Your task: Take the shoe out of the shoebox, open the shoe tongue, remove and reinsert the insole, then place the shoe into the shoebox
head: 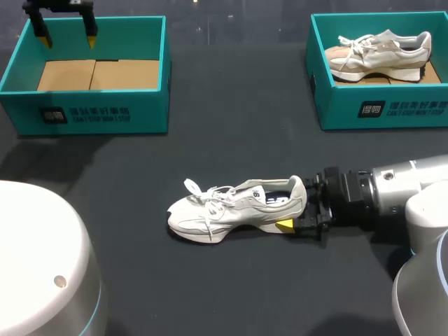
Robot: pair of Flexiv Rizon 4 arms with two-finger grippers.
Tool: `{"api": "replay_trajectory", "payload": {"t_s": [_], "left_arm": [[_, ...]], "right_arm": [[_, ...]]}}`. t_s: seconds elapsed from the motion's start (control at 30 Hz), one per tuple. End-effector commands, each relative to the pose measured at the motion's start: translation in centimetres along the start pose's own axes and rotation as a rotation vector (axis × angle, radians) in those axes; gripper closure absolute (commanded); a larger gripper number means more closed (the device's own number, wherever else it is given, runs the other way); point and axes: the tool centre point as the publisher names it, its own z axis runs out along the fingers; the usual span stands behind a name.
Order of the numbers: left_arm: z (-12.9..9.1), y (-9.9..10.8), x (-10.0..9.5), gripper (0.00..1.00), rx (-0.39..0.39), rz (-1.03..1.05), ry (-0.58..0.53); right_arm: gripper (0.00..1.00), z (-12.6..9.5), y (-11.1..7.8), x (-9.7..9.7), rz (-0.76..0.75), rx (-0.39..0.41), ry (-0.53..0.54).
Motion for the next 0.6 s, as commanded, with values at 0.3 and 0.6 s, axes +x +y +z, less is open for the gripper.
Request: {"api": "replay_trajectory", "payload": {"t_s": [0.3, 0.6], "left_arm": [[-3.7, 6.5, 5.5, 0.00, 0.066, -0.048, 0.007], [-4.6, 12.6, 11.4, 0.00, 0.055, -0.071, 0.000]], "right_arm": [[1.00, -0.1, 0.0, 0.0, 0.000, 0.003, 0.000], [1.00, -0.1, 0.0, 0.0, 0.000, 0.003, 0.000]]}}
